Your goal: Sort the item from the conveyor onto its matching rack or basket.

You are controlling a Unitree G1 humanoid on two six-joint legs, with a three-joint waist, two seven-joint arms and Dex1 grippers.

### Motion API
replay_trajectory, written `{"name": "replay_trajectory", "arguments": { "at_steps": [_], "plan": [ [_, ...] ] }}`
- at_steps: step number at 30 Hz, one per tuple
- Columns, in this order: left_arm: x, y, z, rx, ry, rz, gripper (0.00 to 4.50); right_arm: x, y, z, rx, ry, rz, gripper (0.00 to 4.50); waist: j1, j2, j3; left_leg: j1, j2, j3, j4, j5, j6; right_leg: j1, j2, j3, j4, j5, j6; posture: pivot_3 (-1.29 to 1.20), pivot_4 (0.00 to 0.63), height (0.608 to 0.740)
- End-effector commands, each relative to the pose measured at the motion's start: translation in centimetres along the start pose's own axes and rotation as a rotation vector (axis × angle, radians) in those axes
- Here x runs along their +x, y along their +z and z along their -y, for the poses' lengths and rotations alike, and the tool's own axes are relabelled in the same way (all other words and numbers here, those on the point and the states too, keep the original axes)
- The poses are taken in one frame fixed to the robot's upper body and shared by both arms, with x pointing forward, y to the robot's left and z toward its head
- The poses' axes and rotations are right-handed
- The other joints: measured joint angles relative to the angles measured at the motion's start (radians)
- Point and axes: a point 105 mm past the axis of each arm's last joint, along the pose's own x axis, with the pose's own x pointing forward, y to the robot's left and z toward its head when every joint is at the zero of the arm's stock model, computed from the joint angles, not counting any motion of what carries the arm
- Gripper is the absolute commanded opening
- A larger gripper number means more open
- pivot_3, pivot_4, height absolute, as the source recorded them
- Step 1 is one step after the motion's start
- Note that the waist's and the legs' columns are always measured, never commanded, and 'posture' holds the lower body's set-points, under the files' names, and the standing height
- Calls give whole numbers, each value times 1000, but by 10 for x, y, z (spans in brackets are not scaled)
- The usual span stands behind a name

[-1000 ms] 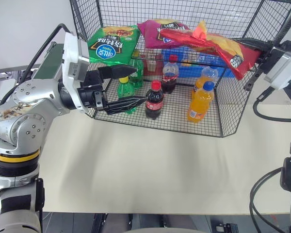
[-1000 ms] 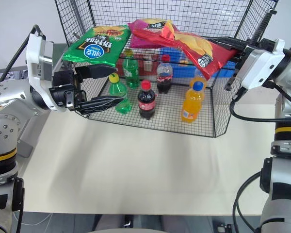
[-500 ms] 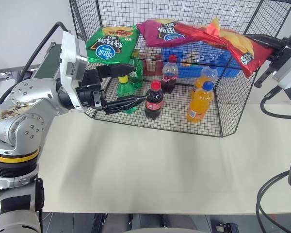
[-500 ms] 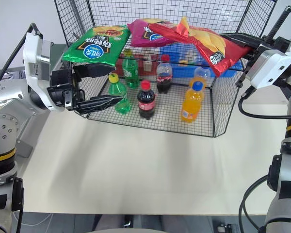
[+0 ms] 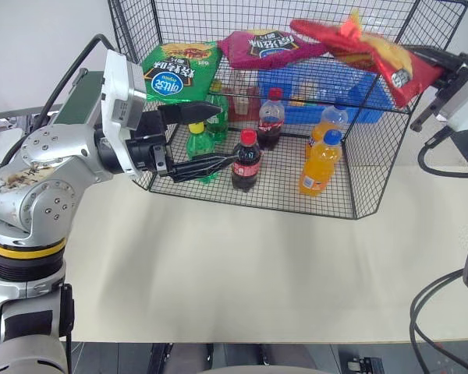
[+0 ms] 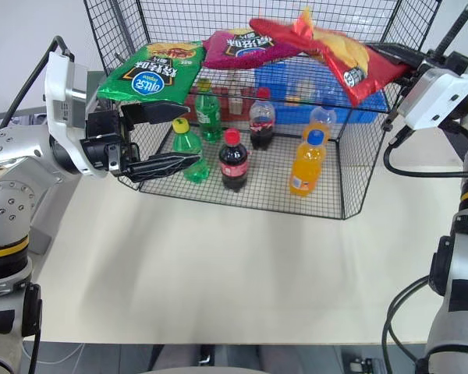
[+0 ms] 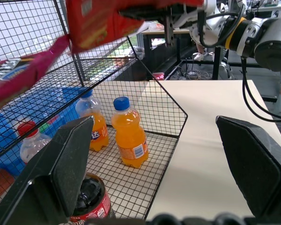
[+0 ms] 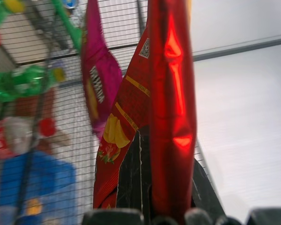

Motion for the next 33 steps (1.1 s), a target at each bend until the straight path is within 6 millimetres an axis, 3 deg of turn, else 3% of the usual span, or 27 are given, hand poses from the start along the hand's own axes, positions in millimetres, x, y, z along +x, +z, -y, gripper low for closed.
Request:
{"name": "replay_trajectory", "arguments": {
  "at_steps": [1,12,19,26,32,33],
  "plan": [
    [-4,12,1,56,12,20,4438,-2,4,21,-52,-80,11,0,0,0,0,0,0,0,0,0,0,0,0,0,0,0,0,0,150,740],
    [-3,13,1,61,8,23,4438,-2,-1,24,-77,-99,-19,0,-1,0,0,1,0,0,0,0,0,0,0,0,1,0,0,0,150,740],
    [-2,13,2,62,0,23,4438,0,-6,-5,-36,8,-27,0,-1,0,0,1,0,0,0,0,0,0,0,0,2,0,0,0,150,740],
    [1,11,5,65,-10,20,4438,7,-24,-47,51,202,-119,0,-3,0,0,1,0,1,1,0,0,0,0,1,2,0,0,0,150,740],
    [-2,9,6,63,8,11,4438,11,-28,-56,74,247,-147,0,-1,0,0,1,0,1,1,0,0,0,0,1,3,0,0,0,150,740],
    [-2,9,7,62,9,10,4478,11,-28,-56,72,244,-147,297,-1,0,0,1,0,0,1,0,0,0,0,1,3,0,0,0,150,740]
  ]
}}
